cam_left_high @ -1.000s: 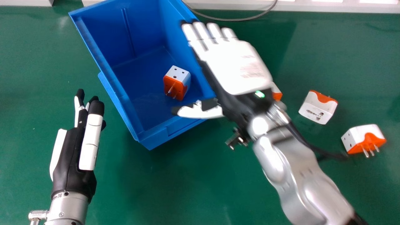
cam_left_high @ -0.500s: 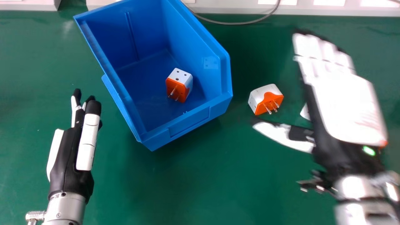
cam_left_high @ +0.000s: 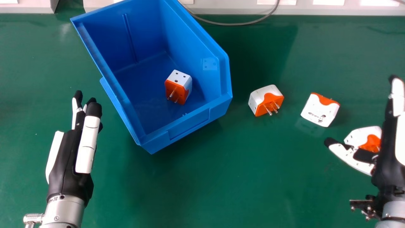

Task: Pick all objects and put in blue box

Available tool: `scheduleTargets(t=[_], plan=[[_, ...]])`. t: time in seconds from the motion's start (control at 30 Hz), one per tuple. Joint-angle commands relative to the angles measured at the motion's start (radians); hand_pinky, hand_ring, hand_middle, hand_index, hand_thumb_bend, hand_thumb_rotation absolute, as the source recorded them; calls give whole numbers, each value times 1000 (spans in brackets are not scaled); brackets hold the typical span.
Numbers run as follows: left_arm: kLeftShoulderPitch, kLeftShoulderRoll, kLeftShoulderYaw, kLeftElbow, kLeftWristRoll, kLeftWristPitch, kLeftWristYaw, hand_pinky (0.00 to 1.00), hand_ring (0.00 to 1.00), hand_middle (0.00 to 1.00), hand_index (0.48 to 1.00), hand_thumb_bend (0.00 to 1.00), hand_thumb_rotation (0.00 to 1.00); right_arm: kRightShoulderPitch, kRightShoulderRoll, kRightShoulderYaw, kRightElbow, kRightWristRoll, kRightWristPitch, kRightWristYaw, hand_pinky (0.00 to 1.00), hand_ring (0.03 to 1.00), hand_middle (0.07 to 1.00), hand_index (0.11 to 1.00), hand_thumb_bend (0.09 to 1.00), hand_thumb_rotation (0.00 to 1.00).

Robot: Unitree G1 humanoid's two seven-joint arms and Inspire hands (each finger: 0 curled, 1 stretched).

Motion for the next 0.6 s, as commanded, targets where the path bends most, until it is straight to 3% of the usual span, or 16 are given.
scheduleTargets(t=[0.0, 0.27, 0.57], plan=[[-6, 14, 7, -2, -7, -29, -8, 1000, 996, 1000, 1000, 772, 1000, -34, -12, -27, 26, -20, 23, 22, 912, 974, 991, 943, 556, 395], [-8, 11, 9, 5, -8, -41, -14, 1000, 999, 1000, 1000, 763, 1000, -123, -62, -38, 111, -17, 71, 147, 912, 967, 979, 928, 557, 408], [-7, 8, 8, -2, -10, -37, -16, 1000, 999, 1000, 1000, 748, 1000, -219, -95, -36, 219, -1, 115, 226, 880, 953, 970, 923, 560, 429]])
